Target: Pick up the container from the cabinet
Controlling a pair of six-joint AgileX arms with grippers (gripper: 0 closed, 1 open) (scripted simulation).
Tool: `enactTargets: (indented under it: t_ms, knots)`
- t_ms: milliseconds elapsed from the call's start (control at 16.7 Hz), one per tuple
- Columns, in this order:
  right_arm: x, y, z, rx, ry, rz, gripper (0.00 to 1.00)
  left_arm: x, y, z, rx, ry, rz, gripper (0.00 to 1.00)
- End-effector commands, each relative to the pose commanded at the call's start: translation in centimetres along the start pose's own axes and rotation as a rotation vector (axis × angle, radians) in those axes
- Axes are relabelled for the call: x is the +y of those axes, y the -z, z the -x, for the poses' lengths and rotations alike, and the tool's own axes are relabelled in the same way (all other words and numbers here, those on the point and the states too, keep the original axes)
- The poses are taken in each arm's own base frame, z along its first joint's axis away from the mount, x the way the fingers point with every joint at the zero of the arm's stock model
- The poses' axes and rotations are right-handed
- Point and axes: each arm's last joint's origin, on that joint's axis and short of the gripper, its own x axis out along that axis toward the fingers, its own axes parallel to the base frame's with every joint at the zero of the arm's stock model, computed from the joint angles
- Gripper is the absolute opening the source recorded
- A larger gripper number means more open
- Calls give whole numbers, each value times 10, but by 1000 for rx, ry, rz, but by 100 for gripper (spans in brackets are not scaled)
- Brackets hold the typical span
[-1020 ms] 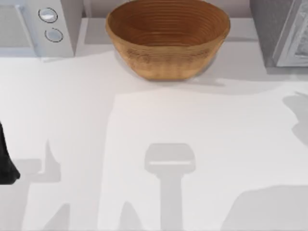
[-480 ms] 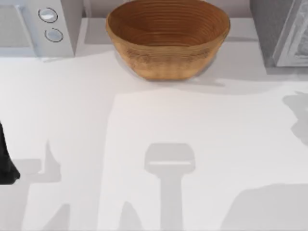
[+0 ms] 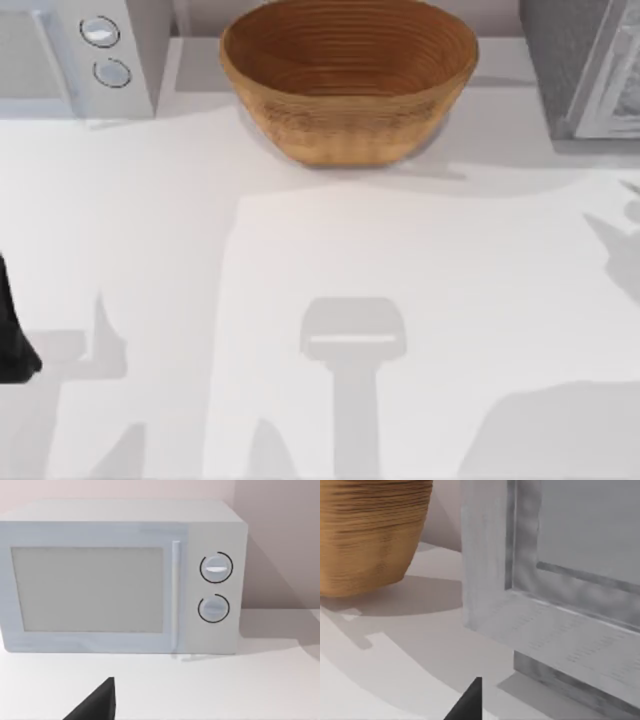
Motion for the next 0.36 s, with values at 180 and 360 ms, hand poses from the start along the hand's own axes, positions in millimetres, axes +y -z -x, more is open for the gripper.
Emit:
enactTargets:
  t_ms: [180, 360]
  knots:
    - [0, 0, 0, 0, 0, 0, 100, 0, 0, 0, 0, 0, 0, 100]
    - [0, 0, 0, 0, 0, 0, 100, 0, 0, 0, 0, 0, 0, 100]
